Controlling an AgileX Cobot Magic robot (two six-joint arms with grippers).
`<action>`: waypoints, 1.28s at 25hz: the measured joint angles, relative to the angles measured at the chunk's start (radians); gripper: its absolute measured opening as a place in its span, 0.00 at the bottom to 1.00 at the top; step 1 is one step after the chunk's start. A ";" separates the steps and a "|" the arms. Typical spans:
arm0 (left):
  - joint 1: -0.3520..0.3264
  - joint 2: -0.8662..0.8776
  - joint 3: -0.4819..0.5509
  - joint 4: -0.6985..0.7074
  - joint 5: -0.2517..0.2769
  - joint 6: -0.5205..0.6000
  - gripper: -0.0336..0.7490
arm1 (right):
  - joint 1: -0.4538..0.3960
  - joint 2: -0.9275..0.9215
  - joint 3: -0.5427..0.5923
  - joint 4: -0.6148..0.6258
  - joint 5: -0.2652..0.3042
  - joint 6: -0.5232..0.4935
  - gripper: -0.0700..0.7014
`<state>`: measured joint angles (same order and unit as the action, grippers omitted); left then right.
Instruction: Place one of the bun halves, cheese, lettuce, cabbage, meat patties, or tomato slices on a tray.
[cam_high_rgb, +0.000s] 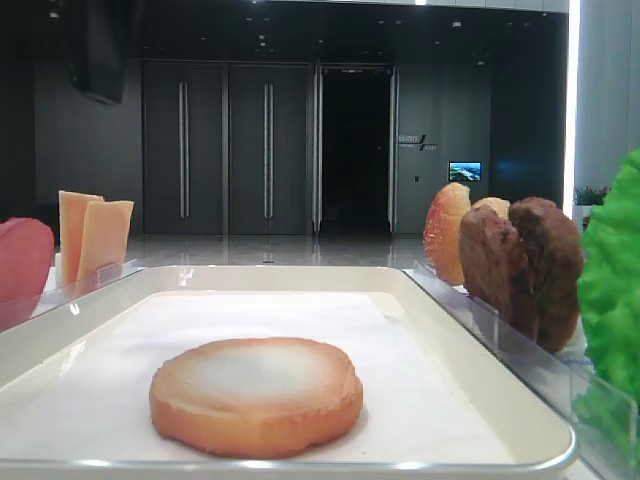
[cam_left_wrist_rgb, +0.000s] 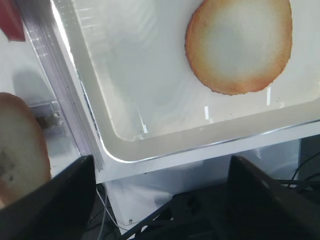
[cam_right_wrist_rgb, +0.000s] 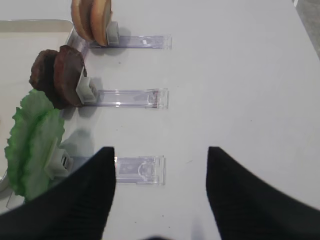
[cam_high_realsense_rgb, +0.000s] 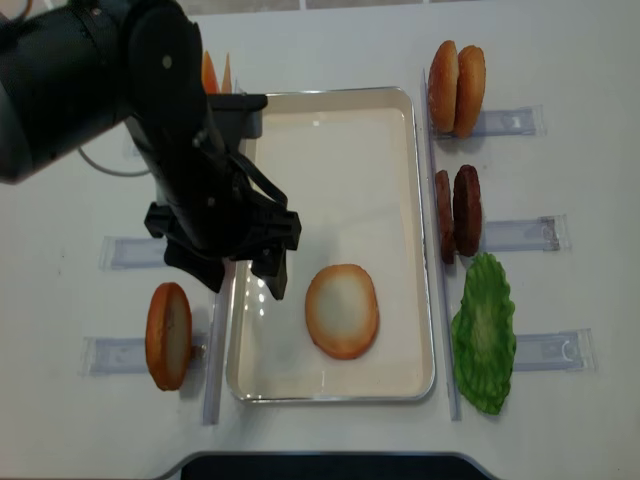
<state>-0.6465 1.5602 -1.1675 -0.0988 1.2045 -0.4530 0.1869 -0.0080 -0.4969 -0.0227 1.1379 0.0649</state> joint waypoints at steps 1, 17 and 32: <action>0.000 -0.002 -0.009 0.013 0.004 -0.005 0.84 | 0.000 0.000 0.000 0.000 0.000 0.000 0.63; 0.023 -0.059 -0.038 0.051 0.010 -0.023 0.84 | 0.000 0.000 0.000 0.000 0.000 0.000 0.63; 0.189 -0.164 -0.038 0.155 0.017 -0.008 0.84 | 0.000 0.000 0.000 0.000 0.000 0.000 0.63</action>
<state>-0.4575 1.3959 -1.2059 0.0558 1.2215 -0.4608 0.1869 -0.0080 -0.4969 -0.0227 1.1379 0.0649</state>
